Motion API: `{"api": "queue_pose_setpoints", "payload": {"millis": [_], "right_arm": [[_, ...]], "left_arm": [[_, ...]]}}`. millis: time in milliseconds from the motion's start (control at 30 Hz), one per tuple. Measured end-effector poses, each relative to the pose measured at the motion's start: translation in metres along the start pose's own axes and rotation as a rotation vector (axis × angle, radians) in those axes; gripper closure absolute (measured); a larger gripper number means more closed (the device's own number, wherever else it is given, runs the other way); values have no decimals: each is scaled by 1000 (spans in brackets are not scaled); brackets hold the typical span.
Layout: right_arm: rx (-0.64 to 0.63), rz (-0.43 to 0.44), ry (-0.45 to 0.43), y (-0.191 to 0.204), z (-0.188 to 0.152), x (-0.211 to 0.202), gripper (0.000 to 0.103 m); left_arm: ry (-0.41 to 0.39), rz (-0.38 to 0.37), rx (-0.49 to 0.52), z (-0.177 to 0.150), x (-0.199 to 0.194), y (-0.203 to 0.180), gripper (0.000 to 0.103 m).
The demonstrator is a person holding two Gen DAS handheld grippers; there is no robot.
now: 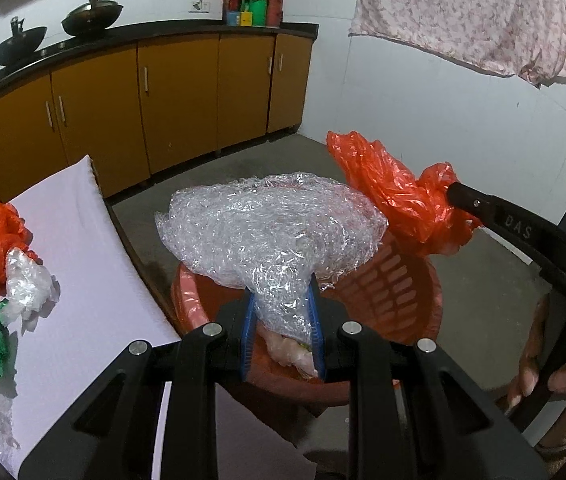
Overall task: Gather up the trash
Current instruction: 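Lift the orange bag with the right gripper and carry it over the basket, then release the orange bag into the basket while the left gripper drops bubble wrap there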
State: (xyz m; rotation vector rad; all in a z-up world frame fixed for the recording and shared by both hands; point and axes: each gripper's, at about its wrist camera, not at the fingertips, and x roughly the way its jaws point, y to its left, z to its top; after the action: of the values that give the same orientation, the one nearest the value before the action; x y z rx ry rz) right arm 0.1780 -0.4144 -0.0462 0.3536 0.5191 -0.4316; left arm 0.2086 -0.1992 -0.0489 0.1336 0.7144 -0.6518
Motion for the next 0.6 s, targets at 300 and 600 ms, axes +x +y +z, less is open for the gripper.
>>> {"api": "queue_pose_setpoints", "payload": {"millis": [300,600], "right_arm": [[10,2,11,1,0,7,97],[17,25,-6,2,1,4,70]], "left_arm": [[22,-1,14,-2,8,-1,79],[34,3,15,-6,9,0,56]]}}
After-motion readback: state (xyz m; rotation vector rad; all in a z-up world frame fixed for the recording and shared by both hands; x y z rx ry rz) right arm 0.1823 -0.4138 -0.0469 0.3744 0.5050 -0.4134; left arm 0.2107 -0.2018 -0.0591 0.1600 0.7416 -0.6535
